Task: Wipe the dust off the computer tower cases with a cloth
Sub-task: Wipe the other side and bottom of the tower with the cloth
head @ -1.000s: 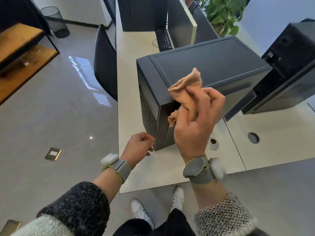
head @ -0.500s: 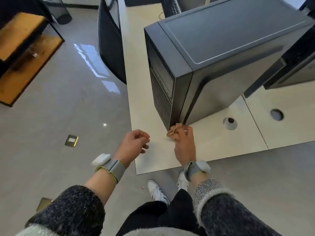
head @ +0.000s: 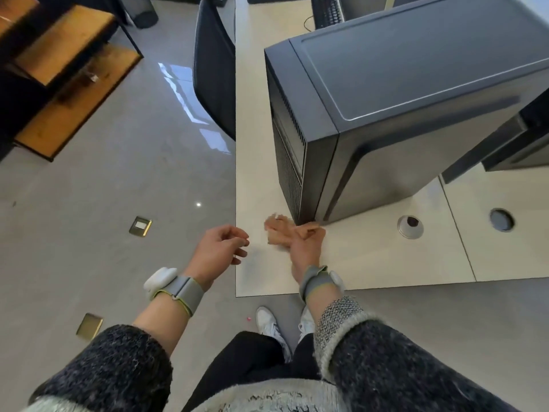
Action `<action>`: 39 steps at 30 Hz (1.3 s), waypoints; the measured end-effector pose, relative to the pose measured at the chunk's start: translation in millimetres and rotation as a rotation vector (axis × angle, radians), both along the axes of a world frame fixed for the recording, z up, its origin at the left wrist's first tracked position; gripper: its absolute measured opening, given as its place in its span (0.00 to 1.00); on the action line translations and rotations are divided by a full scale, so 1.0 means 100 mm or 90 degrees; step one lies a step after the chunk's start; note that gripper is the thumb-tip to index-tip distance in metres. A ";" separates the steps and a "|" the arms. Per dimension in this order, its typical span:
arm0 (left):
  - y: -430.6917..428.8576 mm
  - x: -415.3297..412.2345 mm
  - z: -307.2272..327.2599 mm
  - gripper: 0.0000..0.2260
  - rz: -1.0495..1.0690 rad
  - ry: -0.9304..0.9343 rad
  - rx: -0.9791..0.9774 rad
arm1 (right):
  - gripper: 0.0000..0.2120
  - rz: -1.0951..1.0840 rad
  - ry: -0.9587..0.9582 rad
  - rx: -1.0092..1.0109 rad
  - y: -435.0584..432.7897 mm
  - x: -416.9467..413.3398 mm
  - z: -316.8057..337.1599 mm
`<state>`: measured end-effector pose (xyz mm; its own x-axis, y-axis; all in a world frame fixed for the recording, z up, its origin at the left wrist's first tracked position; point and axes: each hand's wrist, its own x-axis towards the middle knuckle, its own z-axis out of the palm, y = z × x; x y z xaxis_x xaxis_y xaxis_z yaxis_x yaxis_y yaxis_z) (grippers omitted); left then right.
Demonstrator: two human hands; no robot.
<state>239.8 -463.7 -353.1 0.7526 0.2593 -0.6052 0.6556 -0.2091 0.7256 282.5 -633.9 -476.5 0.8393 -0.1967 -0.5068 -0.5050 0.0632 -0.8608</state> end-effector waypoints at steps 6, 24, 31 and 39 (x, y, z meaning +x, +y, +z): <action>0.20 0.14 0.01 0.06 -0.001 0.004 -0.014 | 0.10 0.204 0.034 -0.029 0.32 -0.22 0.35; 0.78 1.38 0.43 0.05 -0.394 -0.116 -0.219 | 0.17 -0.230 -0.473 -0.729 1.05 0.03 2.19; 0.93 1.44 0.53 0.05 -0.440 -0.105 -0.237 | 0.15 -0.208 -0.393 -0.978 0.76 0.12 2.09; 1.53 1.49 0.20 0.06 -0.395 -0.032 -0.145 | 0.16 -0.072 -0.278 -1.005 0.84 0.22 0.83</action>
